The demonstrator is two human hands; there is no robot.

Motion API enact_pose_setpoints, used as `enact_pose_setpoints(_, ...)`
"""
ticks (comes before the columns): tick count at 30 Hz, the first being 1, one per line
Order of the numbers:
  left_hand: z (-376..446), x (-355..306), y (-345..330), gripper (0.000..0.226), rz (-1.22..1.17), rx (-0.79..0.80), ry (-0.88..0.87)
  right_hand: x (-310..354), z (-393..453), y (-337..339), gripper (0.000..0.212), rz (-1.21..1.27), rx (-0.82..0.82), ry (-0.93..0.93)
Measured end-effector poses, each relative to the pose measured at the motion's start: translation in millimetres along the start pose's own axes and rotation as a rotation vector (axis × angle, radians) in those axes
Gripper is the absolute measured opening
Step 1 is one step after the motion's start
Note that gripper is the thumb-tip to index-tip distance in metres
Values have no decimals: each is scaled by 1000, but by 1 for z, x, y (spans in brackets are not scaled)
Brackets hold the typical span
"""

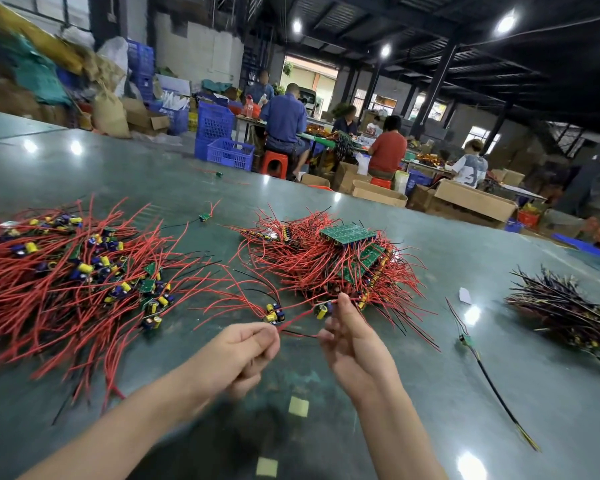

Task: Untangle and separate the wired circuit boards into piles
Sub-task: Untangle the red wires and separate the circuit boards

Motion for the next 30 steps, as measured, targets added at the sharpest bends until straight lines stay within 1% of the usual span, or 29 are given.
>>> enact_pose_setpoints(1, 0, -2, 1, 30, -105, 0, 8, -9, -1, -3, 13, 71, 15, -88)
enact_pose_setpoints(2, 0, -3, 3, 30, -173, -8, 14, -14, -2, -6, 15, 113, 21, -127)
enact_pose_setpoints(3, 1, -2, 5, 31, -203, -18, 24, -12, -2, -6, 13, 123, 22, -102)
enact_pose_setpoints(4, 2, 0, 7, 32, -186, -31, 35, -5, 0, -2, 10, 72, 2, -13)
enact_pose_setpoints(5, 3, 3, 11, 34, -131, -55, 44, 8, 1, 5, 6, -30, -50, 121)
enact_pose_setpoints(6, 4, 5, 17, 36, -24, -94, 31, 25, 0, 12, 3, -156, -111, 279)
enact_pose_setpoints(7, 5, 5, 24, 39, 157, -148, -15, 40, -2, 17, 6, -267, -167, 428)
enact_pose_setpoints(8, 7, 2, 33, 41, 384, -229, -91, 52, -5, 20, 8, -340, -205, 533)
enact_pose_setpoints(9, 7, -3, 38, 44, 563, -296, -161, 60, -6, 23, 8, -365, -228, 591)
enact_pose_setpoints(10, 7, -7, 39, 47, 626, -331, -198, 64, -5, 26, 7, -357, -242, 598)
enact_pose_setpoints(11, 7, -7, 40, 49, 590, -334, -190, 65, -3, 28, 6, -309, -238, 559)
enact_pose_setpoints(12, 7, -4, 41, 52, 466, -320, -157, 60, 0, 29, 6, -216, -213, 482)
enact_pose_setpoints(15, 9, -2, 40, 57, 76, -297, -58, 30, 9, 21, 11, 123, -97, 145)
enact_pose_setpoints(17, 9, 0, 35, 56, -61, -268, -12, 18, 11, 18, 13, 227, -87, 41)
enact_pose_setpoints(18, 9, 2, 33, 55, -93, -251, 12, 18, 11, 20, 14, 201, -104, 55)
enact_pose_setpoints(19, 9, 4, 33, 55, -106, -242, 32, 24, 11, 26, 12, 119, -143, 121)
enact_pose_setpoints(21, 10, 6, 40, 55, -85, -260, 50, 47, 8, 43, 6, -106, -296, 330)
enact_pose_setpoints(22, 11, 7, 45, 55, -67, -281, 53, 58, 6, 50, 5, -168, -359, 412)
enact_pose_setpoints(23, 12, 8, 49, 56, -52, -293, 58, 63, 6, 54, 6, -171, -379, 444)
enact_pose_setpoints(24, 12, 9, 53, 56, -42, -297, 63, 63, 7, 53, 6, -115, -345, 423)
enact_pose_setpoints(25, 13, 10, 55, 55, -38, -298, 68, 55, 10, 47, 6, -10, -275, 340)
enact_pose_setpoints(27, 14, 14, 55, 54, -75, -276, 103, 32, 14, 29, 12, 249, -131, 110)
enact_pose_setpoints(28, 15, 16, 54, 54, -113, -260, 126, 26, 14, 22, 14, 349, -86, 38)
enact_pose_setpoints(29, 15, 18, 54, 54, -154, -254, 145, 23, 14, 18, 16, 389, -64, 16)
enact_pose_setpoints(30, 15, 18, 55, 54, -191, -257, 163, 25, 14, 19, 17, 366, -65, 46)
Point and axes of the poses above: each hand's wrist, its own z-axis towards the middle knuckle, its own y-axis out of the back of the hand, x = y × z, the point moved 9 cm from there along z, towards the middle knuckle, and after that the axes turned 7 degrees about -x, right-handed, at the moved point
